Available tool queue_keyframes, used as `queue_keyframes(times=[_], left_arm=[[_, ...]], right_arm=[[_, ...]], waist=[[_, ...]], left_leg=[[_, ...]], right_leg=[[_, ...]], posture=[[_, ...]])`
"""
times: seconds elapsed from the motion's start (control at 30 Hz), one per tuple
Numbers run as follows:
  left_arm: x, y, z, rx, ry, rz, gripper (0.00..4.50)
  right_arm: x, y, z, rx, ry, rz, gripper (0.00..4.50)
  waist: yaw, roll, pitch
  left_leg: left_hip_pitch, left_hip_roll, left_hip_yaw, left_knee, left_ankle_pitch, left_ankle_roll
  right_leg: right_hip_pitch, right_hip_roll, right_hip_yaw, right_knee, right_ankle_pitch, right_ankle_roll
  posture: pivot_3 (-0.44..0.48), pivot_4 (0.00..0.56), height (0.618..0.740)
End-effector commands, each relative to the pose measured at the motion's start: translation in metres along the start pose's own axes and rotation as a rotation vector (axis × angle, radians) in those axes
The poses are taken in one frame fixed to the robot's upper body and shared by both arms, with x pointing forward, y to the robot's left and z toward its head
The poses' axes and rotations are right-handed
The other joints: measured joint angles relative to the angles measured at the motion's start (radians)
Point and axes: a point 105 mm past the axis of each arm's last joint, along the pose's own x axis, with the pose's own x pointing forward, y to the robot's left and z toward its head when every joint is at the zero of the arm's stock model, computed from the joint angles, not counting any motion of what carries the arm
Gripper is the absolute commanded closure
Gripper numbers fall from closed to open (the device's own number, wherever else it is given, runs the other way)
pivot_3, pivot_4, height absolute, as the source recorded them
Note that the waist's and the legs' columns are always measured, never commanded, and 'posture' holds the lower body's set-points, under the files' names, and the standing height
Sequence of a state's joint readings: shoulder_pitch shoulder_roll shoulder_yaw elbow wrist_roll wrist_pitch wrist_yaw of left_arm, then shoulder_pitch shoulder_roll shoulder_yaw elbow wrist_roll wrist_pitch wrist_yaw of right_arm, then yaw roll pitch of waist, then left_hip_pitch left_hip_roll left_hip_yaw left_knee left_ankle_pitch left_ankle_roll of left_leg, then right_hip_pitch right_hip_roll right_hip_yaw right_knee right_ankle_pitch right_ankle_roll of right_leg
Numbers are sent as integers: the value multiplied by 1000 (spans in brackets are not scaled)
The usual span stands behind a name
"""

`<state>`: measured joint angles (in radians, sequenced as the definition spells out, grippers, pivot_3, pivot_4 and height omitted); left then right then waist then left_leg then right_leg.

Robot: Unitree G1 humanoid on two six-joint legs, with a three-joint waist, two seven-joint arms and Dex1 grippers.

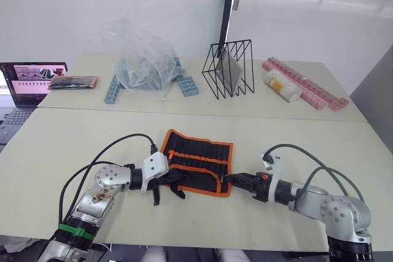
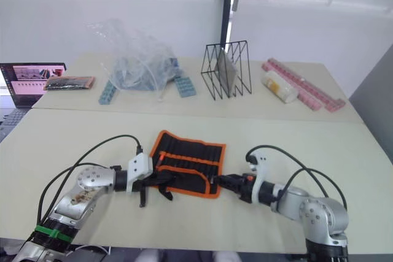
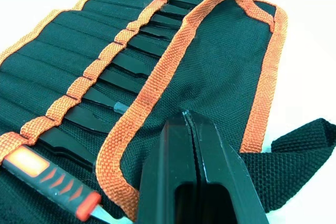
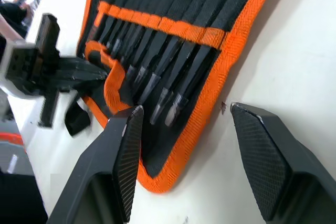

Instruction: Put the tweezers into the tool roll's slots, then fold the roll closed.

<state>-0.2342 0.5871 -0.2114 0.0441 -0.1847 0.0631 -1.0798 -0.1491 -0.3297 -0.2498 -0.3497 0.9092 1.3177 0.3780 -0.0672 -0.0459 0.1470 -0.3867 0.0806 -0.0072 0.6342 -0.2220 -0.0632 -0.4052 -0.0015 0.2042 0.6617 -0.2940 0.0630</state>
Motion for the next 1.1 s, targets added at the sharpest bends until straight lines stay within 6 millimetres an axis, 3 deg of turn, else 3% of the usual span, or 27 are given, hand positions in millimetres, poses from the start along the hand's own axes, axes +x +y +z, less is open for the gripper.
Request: queue_keyframes(times=[0.03,0.3,0.6,0.8,1.0,1.1], left_arm=[[4,-7,-16,-33,58,-16,4500],[3,-5,-17,-31,60,-12,4500],[1,-8,-18,-29,66,-25,4500],[1,-8,-18,-29,64,-28,4500],[1,-8,-17,-33,63,-26,4500],[1,-8,-17,-34,64,-25,4500]], right_arm=[[4,0,-2,89,6,25,1680],[5,0,6,141,-24,37,1680],[2,-2,7,140,-47,30,4429],[1,-1,16,139,-85,41,4429],[3,15,25,135,-104,115,4429],[10,32,33,115,-111,170,4429]], waist=[[-2,0,0],[-3,1,0],[-4,2,1],[-5,2,1],[-6,3,2],[-9,5,2]], left_leg=[[0,0,0,0,0,0],[-1,0,-2,0,0,0],[-2,-1,-3,0,0,0],[-3,-1,-3,0,0,0],[-3,-1,-4,0,0,0],[-4,-1,-4,0,0,0]], right_leg=[[0,0,0,0,0,0],[0,0,0,-1,0,0],[0,0,-1,-3,0,0],[1,0,-1,-4,0,1],[0,0,-1,-4,0,1],[0,0,-1,-4,0,1]], posture=[[0,150,720],[0,150,720],[0,150,720],[0,150,720],[0,150,720],[0,150,720]])
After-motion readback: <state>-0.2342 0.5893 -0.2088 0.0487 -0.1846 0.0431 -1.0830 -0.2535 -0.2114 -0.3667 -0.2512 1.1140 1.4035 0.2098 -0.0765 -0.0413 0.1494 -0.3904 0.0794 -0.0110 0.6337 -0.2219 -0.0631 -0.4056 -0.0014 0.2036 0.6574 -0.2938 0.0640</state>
